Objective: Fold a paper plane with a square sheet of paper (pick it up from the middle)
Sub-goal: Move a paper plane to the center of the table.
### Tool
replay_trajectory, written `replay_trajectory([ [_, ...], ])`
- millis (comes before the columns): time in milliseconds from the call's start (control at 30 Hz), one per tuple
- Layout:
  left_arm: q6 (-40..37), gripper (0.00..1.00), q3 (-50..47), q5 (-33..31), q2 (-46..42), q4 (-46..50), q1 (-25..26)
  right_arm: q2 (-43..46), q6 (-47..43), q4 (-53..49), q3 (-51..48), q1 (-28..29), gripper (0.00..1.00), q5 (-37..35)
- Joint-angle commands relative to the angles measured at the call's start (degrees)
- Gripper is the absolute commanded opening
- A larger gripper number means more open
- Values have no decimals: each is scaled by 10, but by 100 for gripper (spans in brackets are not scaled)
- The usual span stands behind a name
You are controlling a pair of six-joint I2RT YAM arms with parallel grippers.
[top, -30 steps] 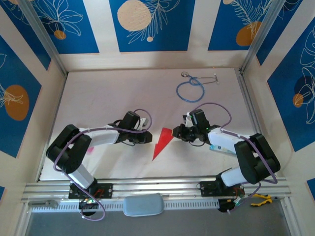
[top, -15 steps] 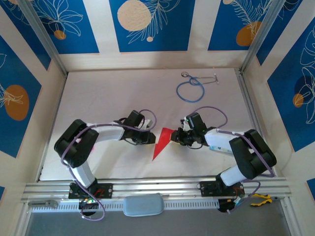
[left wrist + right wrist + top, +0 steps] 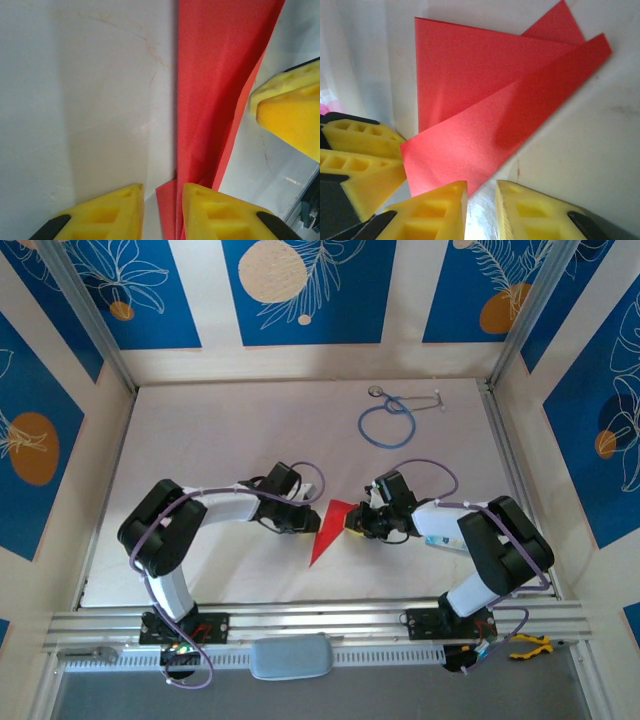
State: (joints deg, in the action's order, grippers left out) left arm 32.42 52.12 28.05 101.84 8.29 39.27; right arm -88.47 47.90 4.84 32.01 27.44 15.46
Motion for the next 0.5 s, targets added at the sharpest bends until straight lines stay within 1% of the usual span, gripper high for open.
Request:
replay_trajectory([
  [0,-13,26,13,18,18,18,21,-10,7,7,-2,5,22,13],
  [200,-10,25,18,25,20,21,26,-12,8,8,-1,6,22,13],
  [467,-10,24,26,8,29,39,33,-14,8,6,1,7,22,12],
])
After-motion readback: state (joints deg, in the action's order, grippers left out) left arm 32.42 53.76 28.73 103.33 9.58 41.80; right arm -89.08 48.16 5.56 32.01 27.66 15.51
